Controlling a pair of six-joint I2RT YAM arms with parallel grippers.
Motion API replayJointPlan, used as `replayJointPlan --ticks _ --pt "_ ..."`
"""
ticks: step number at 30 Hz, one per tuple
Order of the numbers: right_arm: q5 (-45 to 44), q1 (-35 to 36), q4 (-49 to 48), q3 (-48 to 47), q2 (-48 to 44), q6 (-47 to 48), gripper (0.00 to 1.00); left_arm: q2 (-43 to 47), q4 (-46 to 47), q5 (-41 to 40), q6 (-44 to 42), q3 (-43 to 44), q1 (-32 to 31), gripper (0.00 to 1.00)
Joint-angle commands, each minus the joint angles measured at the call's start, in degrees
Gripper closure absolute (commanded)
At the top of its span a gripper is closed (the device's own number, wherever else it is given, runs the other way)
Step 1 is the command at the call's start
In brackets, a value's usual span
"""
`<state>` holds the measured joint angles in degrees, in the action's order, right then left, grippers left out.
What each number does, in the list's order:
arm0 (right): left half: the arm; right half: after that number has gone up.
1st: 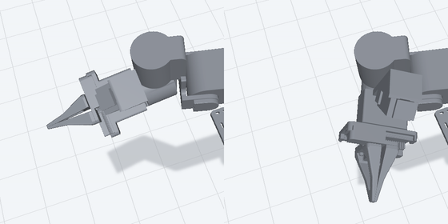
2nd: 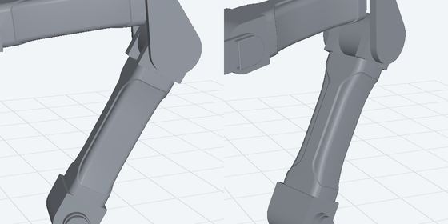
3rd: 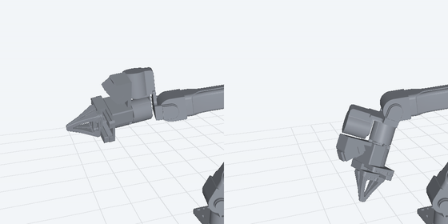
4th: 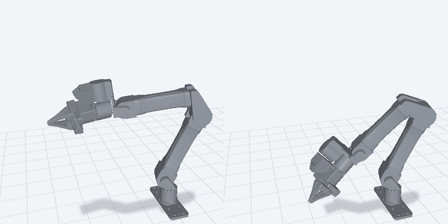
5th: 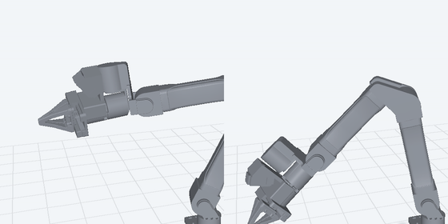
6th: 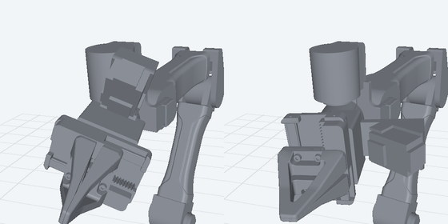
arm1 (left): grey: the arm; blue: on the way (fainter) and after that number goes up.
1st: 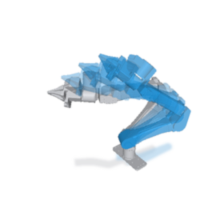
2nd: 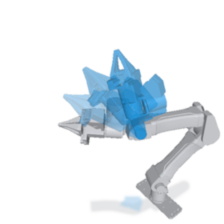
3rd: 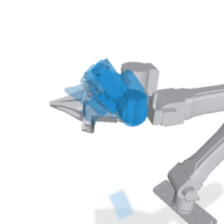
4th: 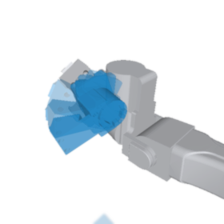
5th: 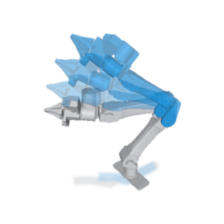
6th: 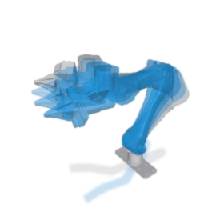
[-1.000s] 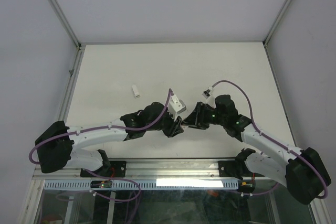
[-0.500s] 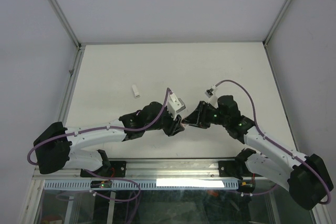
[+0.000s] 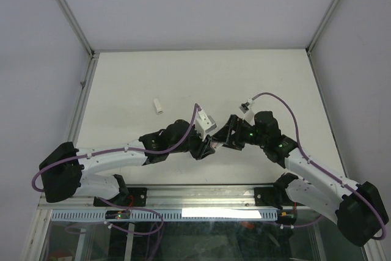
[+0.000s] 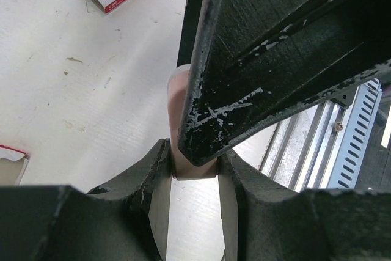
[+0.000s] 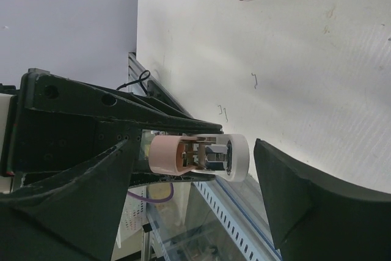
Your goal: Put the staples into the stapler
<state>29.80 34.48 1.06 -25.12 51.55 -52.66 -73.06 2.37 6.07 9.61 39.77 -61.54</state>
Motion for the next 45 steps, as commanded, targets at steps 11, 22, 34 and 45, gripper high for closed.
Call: replayJointPlan --ticks 11,22,34,45 --pt "-1.0 0.1 0.0 -3.3 1.4 0.8 1.0 0.6 2.8 -0.1 -1.6 0.0 -1.0 1.0" --pt "-0.8 0.1 0.0 -3.6 0.9 1.2 0.18 0.9 2.7 -0.1 -1.5 -0.1 -1.0 1.0" --pt "-20.4 -1.2 19.7 -10.2 -6.2 11.5 0.02 1.7 -5.4 -17.8 7.9 0.3 1.7 1.0" --pt "-23.9 -4.8 21.1 -10.2 -5.6 13.6 0.01 -6.3 -14.7 -24.4 21.4 7.6 27.9 1.0"
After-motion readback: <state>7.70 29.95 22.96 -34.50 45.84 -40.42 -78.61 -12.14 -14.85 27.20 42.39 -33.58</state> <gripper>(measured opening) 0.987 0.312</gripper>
